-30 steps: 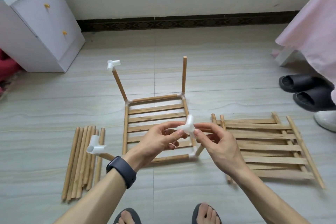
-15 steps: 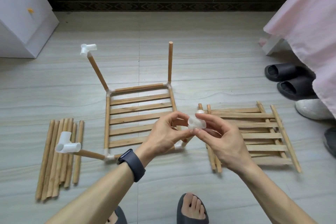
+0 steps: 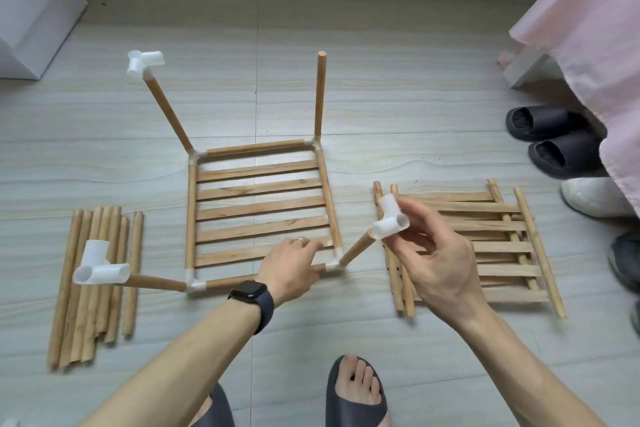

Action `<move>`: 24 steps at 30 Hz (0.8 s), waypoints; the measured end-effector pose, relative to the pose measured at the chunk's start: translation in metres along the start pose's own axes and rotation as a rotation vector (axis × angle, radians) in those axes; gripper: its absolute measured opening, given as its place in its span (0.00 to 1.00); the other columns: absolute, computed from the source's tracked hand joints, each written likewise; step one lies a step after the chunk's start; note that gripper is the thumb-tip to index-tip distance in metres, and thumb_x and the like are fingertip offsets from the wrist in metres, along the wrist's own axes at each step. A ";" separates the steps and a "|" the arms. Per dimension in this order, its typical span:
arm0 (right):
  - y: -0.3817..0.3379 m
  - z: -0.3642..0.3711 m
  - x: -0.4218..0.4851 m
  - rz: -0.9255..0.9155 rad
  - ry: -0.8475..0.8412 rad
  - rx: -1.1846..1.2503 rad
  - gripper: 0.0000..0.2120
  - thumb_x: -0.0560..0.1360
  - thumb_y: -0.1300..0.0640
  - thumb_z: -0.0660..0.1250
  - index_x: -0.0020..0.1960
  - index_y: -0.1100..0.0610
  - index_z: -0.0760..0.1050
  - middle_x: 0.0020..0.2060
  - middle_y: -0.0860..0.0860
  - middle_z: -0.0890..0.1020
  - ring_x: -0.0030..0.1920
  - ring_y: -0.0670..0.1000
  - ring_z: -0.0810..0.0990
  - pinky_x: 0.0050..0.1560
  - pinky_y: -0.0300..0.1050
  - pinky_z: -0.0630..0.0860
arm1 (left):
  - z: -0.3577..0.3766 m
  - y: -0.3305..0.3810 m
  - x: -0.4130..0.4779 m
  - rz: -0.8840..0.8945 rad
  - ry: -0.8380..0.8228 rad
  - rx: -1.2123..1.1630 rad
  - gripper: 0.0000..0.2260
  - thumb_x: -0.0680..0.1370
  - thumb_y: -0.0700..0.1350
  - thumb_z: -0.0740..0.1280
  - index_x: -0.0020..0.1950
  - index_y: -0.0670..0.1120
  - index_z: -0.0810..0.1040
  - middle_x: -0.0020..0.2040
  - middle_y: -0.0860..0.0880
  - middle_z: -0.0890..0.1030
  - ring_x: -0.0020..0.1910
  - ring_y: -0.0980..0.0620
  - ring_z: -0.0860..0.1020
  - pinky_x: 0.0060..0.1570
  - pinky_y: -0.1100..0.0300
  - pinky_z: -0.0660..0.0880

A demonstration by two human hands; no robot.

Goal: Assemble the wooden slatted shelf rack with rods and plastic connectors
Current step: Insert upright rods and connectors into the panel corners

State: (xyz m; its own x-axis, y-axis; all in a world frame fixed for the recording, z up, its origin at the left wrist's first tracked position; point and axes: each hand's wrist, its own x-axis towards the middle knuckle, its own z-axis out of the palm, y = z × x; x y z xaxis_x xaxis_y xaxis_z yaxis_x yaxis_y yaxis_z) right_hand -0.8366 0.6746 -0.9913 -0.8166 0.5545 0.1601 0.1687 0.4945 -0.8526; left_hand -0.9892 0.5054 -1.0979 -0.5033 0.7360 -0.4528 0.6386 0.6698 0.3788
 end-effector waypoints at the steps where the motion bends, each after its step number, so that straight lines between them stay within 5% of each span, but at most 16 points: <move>1: 0.001 0.002 -0.002 -0.021 0.002 -0.025 0.24 0.74 0.57 0.77 0.69 0.52 0.77 0.55 0.40 0.85 0.53 0.39 0.84 0.55 0.36 0.80 | 0.010 -0.006 0.004 -0.010 -0.054 0.087 0.25 0.81 0.49 0.66 0.77 0.52 0.64 0.75 0.48 0.69 0.73 0.44 0.66 0.67 0.48 0.69; 5: 0.001 0.009 -0.006 -0.090 0.023 -0.090 0.24 0.74 0.61 0.77 0.68 0.55 0.78 0.55 0.39 0.84 0.53 0.38 0.84 0.55 0.32 0.78 | 0.040 -0.022 0.012 -0.078 -0.175 0.295 0.26 0.86 0.43 0.55 0.82 0.58 0.51 0.83 0.49 0.43 0.80 0.34 0.41 0.75 0.32 0.51; 7: 0.003 0.013 -0.006 -0.173 0.018 -0.203 0.24 0.73 0.64 0.78 0.67 0.58 0.79 0.53 0.42 0.84 0.50 0.41 0.84 0.54 0.31 0.77 | 0.048 -0.026 0.011 -0.111 -0.246 0.325 0.33 0.84 0.35 0.52 0.81 0.64 0.46 0.83 0.51 0.38 0.79 0.32 0.39 0.72 0.27 0.53; 10: 0.008 0.021 -0.007 -0.318 0.035 -0.375 0.23 0.71 0.69 0.78 0.65 0.64 0.80 0.49 0.49 0.85 0.46 0.50 0.83 0.52 0.37 0.76 | 0.058 -0.033 0.006 -0.138 -0.276 0.302 0.43 0.80 0.28 0.51 0.79 0.69 0.39 0.83 0.52 0.38 0.79 0.32 0.42 0.69 0.28 0.62; 16: 0.021 0.028 -0.013 -0.352 0.082 -0.387 0.19 0.73 0.67 0.76 0.62 0.67 0.80 0.49 0.54 0.86 0.45 0.54 0.84 0.49 0.46 0.80 | 0.068 -0.042 0.012 -0.103 -0.218 0.352 0.41 0.83 0.30 0.50 0.77 0.71 0.36 0.83 0.52 0.40 0.79 0.33 0.46 0.67 0.30 0.68; 24: 0.026 0.035 -0.016 -0.398 0.110 -0.407 0.14 0.76 0.62 0.72 0.60 0.67 0.80 0.46 0.54 0.85 0.43 0.53 0.83 0.48 0.44 0.79 | 0.066 -0.044 0.014 -0.076 -0.223 0.403 0.39 0.84 0.33 0.50 0.77 0.71 0.36 0.83 0.52 0.42 0.78 0.32 0.48 0.63 0.33 0.73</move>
State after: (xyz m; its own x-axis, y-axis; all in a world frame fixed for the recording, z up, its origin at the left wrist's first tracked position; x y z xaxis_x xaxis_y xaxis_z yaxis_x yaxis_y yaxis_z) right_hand -0.8385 0.6549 -1.0332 -0.8023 0.3285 0.4985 0.0767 0.8848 -0.4597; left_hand -0.9858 0.4803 -1.1743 -0.4484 0.6174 -0.6463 0.8019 0.5973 0.0141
